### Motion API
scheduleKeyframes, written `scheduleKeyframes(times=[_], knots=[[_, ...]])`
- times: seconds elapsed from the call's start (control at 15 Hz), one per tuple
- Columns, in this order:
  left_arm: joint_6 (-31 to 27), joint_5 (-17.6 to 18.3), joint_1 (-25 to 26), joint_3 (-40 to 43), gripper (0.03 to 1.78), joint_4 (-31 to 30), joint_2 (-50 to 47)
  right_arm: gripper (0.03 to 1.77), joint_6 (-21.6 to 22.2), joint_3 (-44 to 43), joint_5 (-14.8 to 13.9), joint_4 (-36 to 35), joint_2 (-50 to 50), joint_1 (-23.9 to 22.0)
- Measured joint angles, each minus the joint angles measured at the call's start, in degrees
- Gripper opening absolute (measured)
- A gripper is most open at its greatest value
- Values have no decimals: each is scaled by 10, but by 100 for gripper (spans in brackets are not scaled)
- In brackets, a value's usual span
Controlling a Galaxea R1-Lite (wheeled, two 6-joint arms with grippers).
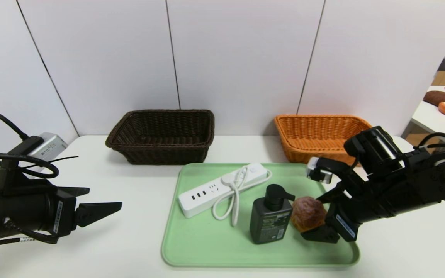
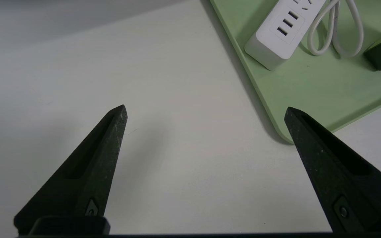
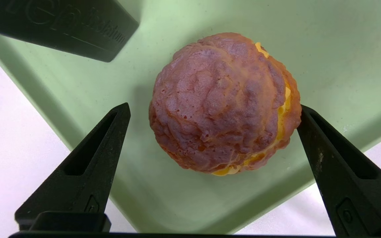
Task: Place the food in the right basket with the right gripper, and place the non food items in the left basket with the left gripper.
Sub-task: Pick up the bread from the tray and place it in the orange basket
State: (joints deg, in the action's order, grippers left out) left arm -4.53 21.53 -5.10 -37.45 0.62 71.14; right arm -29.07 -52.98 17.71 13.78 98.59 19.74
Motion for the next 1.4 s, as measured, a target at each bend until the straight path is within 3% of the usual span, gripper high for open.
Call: scheduleKeyframes(times=[0.33,0.67,0.93,1.2,1.4], knots=[[0,1,0,0,169,0,0,170,0,0,-10,-17,2,1],[0,-1,0,1,169,0,1,101,-2,0,-10,-18,2,1],[0,-1,0,2,169,0,0,72,-1,1,-9,-18,-1,3],[1,-1,0,3,169,1,-8,71,11,-2,-9,-60,-39,-8],[2,-3,0,3,169,0,-12,71,65,-3,-9,-111,-63,-12]])
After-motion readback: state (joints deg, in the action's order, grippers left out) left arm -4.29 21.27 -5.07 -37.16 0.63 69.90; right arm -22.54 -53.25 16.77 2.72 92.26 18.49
